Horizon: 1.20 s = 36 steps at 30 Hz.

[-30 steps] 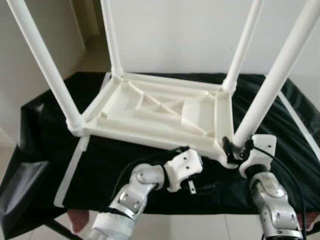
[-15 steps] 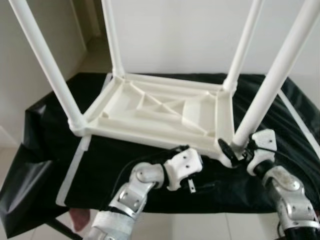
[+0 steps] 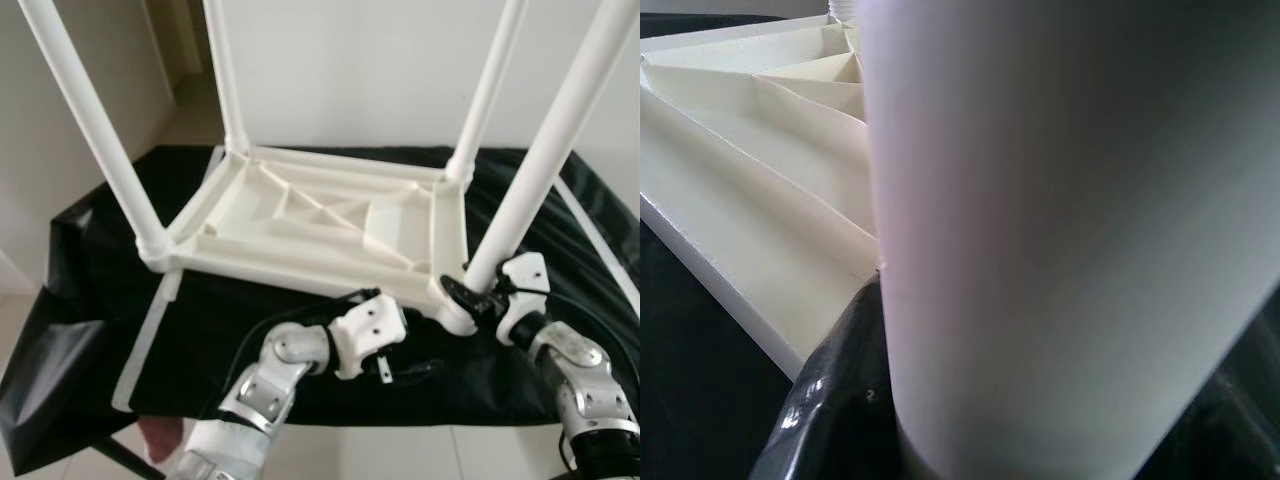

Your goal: Building children table

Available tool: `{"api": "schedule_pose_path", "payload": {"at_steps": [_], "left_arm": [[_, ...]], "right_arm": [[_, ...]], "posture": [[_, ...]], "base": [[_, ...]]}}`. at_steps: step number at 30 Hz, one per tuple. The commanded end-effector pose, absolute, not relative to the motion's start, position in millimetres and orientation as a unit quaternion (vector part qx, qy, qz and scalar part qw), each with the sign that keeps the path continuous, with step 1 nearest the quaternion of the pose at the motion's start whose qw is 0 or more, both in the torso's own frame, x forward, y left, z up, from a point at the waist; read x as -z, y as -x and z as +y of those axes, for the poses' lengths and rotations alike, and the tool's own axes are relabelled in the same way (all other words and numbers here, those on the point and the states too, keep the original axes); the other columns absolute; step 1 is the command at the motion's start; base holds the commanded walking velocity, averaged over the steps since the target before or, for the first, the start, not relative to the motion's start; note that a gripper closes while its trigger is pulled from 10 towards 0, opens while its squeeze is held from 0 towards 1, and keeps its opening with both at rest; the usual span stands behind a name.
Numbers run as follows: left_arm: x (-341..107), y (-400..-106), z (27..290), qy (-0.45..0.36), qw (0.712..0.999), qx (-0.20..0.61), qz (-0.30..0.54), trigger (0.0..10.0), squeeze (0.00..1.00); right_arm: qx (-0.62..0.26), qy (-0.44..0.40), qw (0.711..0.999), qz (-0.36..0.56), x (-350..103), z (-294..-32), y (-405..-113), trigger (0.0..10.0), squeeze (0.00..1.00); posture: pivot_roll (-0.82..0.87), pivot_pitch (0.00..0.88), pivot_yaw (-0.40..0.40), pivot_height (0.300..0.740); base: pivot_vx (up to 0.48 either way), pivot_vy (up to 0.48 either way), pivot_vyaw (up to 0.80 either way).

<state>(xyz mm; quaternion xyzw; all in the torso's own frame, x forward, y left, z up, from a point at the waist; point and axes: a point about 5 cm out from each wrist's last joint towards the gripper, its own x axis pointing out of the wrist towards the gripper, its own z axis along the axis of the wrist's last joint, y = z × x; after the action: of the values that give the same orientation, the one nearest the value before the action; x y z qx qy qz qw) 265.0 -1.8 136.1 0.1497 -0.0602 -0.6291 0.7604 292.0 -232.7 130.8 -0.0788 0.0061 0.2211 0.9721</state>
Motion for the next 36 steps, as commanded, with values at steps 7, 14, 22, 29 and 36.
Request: {"api": "schedule_pose_path", "payload": {"at_steps": [7, 14, 22, 29, 36], "left_arm": [[-135.8, -268.6, 1.0, -0.141, 0.791, 0.592, -0.062, 10.0, 0.0], [-135.1, -267.8, 1.9, -0.139, 0.793, 0.589, -0.061, 10.0, 0.0], [-133.9, -266.7, 1.5, -0.136, 0.795, 0.589, -0.059, 10.0, 0.0], [-133.9, -266.6, 1.2, -0.135, 0.795, 0.588, -0.06, 10.0, 0.0], [-133.7, -266.1, -0.1, -0.133, 0.796, 0.588, -0.059, 10.0, 0.0]], "right_arm": [[-0.194, 0.057, 0.979, 0.021, -127.0, -224.1, -292.7, 10.0, 0.0], [-0.102, 0.026, 0.994, 0.028, -125.0, -219.4, -291.8, 10.0, 0.0], [0.096, -0.022, 0.994, 0.048, -114.0, -205.6, -283.2, 10.0, 0.0], [0.205, -0.054, 0.976, 0.056, -110.3, -194.4, -274.0, 10.0, 0.0], [0.204, -0.085, 0.973, 0.07, -108.7, -167.7, -270.4, 10.0, 0.0]], "posture": [[-0.05, 0.0, -0.013, 0.74], [-0.04, 0.0, -0.019, 0.74], [-0.05, 0.0, -0.026, 0.74], [-0.04, 0.0, -0.033, 0.74], [-0.04, 0.0, -0.034, 0.74]], "base": [[0.0, 0.0, 0.0], [0.0, 0.0, 0.0], [0.0, 0.0, 0.0], [0.0, 0.0, 0.0], [0.0, 0.0, 0.0]]}}
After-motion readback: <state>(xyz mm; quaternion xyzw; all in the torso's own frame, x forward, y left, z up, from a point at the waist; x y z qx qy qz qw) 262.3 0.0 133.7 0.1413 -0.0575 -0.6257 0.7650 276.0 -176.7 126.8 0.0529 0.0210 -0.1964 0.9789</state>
